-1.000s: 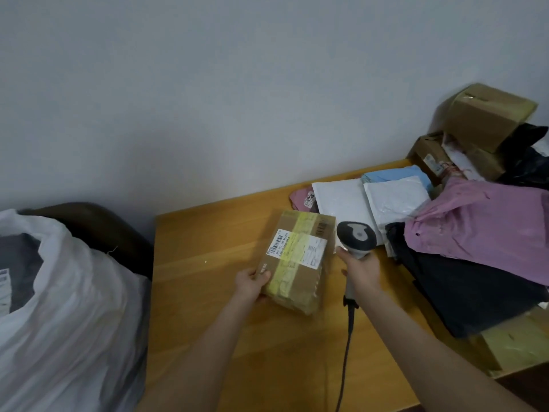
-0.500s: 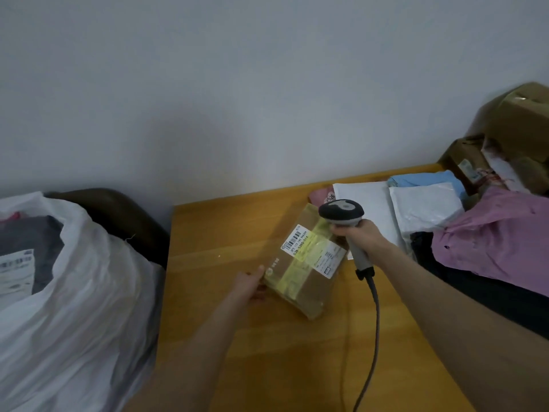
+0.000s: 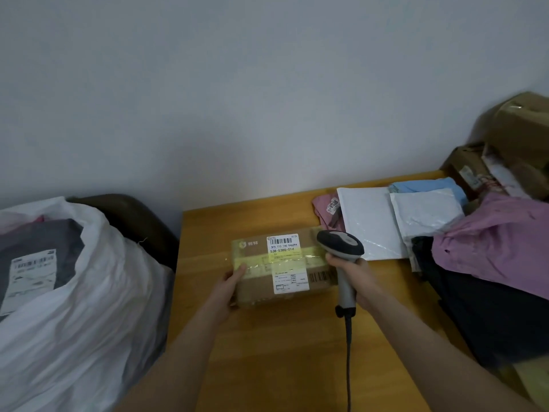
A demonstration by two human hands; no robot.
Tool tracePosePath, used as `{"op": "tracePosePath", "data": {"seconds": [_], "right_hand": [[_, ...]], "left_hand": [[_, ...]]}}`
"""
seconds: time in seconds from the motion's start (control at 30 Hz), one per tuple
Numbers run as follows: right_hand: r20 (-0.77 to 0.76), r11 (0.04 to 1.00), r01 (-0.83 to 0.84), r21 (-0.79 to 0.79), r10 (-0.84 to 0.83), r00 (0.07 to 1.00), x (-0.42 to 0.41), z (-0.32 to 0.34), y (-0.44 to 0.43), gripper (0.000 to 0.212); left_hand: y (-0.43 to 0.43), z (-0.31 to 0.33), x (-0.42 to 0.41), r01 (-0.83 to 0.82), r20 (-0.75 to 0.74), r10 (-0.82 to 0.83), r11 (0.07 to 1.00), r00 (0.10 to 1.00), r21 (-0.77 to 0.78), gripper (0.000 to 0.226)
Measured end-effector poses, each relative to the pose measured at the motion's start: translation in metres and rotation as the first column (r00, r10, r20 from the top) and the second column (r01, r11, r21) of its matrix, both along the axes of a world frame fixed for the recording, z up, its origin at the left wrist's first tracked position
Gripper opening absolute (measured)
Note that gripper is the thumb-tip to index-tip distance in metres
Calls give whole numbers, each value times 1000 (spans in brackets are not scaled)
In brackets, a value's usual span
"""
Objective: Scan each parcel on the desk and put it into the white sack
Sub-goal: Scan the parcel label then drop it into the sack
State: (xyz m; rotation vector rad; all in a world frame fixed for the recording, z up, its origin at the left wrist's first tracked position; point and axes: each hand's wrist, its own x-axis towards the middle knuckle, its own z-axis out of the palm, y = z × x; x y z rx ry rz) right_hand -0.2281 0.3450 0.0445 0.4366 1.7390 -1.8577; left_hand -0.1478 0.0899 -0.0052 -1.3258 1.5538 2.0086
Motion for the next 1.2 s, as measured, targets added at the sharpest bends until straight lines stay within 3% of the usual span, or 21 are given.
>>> {"op": "tracePosePath", "data": {"seconds": [0.17,0.33,0.4,0.53,1.2], "right_hand": [[-49,1000,-11,-18,10,999,8,24,-6,30],[-183,993,66,95,-48,982,28,47,-28,51],[-216,989,88,117,-61,975,39,58,-38,39],[-217,1000,-8,11,10,976,67,79,-51,10],[-147,999,-37,38,42,988,103,101,-69,8]], "left_hand": [[-19,36,8,96,-69,-100,993,993,-66,60],[-25,67,11,17,-171,-38,992,985,-127,62],[-28,73,14,-9,-214,-21,990,977,-139,64],[-33,79,21,-6,-287,-40,987,957,-160,66],[-33,79,39,-59,-336,-9,980,942,-191,67]]}}
